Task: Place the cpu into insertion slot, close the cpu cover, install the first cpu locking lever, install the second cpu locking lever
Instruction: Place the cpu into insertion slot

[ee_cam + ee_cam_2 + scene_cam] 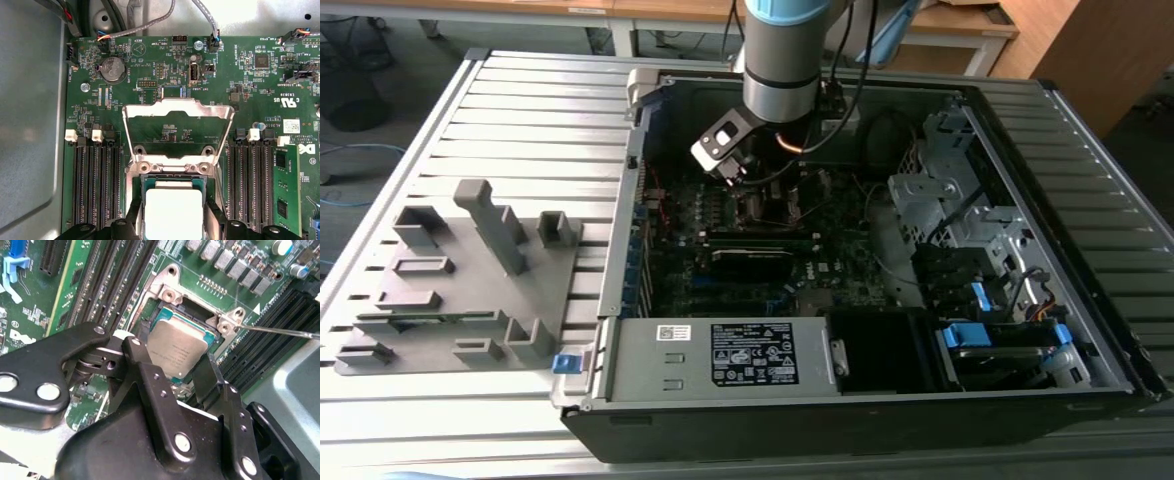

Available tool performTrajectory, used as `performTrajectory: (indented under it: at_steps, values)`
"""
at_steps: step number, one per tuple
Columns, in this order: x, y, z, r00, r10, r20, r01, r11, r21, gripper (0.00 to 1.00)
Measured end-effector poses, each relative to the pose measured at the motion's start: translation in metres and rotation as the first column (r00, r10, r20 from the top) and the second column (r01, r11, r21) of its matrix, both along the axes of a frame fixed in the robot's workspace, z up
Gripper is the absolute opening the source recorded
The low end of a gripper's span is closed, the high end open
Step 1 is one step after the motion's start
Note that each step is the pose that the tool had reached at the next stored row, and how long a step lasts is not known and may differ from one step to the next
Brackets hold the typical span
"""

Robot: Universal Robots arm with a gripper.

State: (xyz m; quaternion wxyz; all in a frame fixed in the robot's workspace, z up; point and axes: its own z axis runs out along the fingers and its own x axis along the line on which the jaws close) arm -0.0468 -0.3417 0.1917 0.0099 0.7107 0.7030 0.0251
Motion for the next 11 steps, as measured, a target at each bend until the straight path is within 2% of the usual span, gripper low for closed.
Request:
performTrajectory:
  at_steps: [6,11]
  values:
    - [-0.0001,-0.0002,0.001,1.0,0.0,-0.0006,0.0,1.0,-0.0009,0.61]
    - [-0.0001,-0.0001,0.0096,1.0,0.0,-0.0004,0.0,1.0,-0.0006,0.61]
